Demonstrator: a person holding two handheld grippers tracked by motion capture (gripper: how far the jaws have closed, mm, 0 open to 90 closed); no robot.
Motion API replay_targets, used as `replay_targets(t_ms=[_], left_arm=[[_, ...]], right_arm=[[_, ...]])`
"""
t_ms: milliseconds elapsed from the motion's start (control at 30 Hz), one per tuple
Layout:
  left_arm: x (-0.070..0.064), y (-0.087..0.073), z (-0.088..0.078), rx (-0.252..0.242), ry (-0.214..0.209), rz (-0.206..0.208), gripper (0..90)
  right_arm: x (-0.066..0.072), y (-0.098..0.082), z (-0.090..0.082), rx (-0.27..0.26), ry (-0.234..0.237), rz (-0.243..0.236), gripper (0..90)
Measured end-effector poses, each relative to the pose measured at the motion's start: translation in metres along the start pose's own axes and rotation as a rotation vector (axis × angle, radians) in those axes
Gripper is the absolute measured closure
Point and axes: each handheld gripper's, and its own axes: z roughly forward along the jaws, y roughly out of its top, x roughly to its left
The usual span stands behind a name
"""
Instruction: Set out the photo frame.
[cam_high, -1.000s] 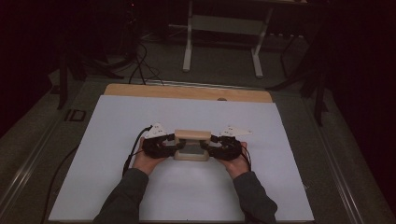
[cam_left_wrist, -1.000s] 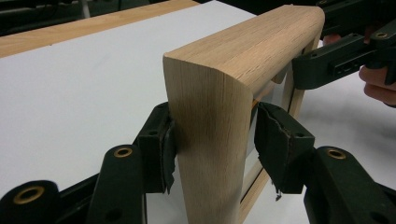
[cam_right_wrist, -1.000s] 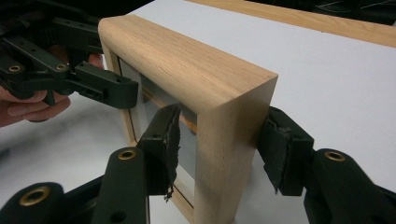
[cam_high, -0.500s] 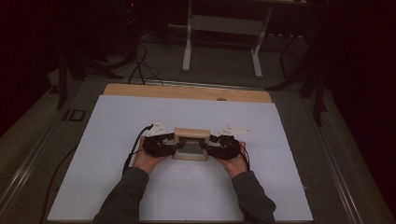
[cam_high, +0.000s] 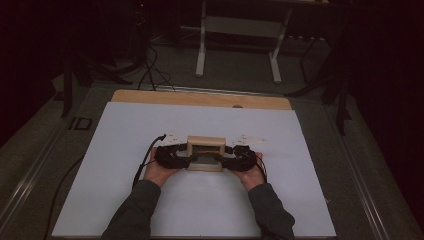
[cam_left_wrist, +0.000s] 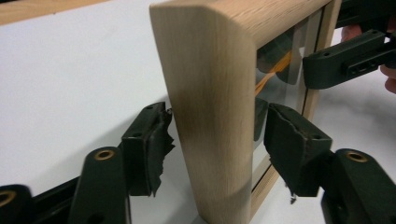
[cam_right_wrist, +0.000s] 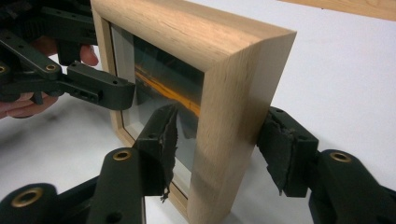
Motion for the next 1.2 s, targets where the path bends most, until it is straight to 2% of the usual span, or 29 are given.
replay_targets(t_ms=[333,533,1000,1200], left_arm=[[0.001,0.001,-0.006,0.0,0.014,-0.01,35.3],[0.0,0.003,-0.016,-0.018,0.03,-0.004,35.0],[-0.005,0.003,-0.045,-0.036,0.045,-0.005,37.1],[-0.009,0.0,-0.058,-0.044,0.066,-0.003,39.0]], right_arm=[[-0.001,-0.002,-0.002,-0.011,0.011,0.015,38.8],[0.0,0.002,-0.008,-0.022,0.016,0.003,36.9],[-0.001,0.003,-0.023,-0.027,0.015,-0.012,37.8],[-0.003,0.002,-0.035,-0.033,0.014,-0.023,40.7]])
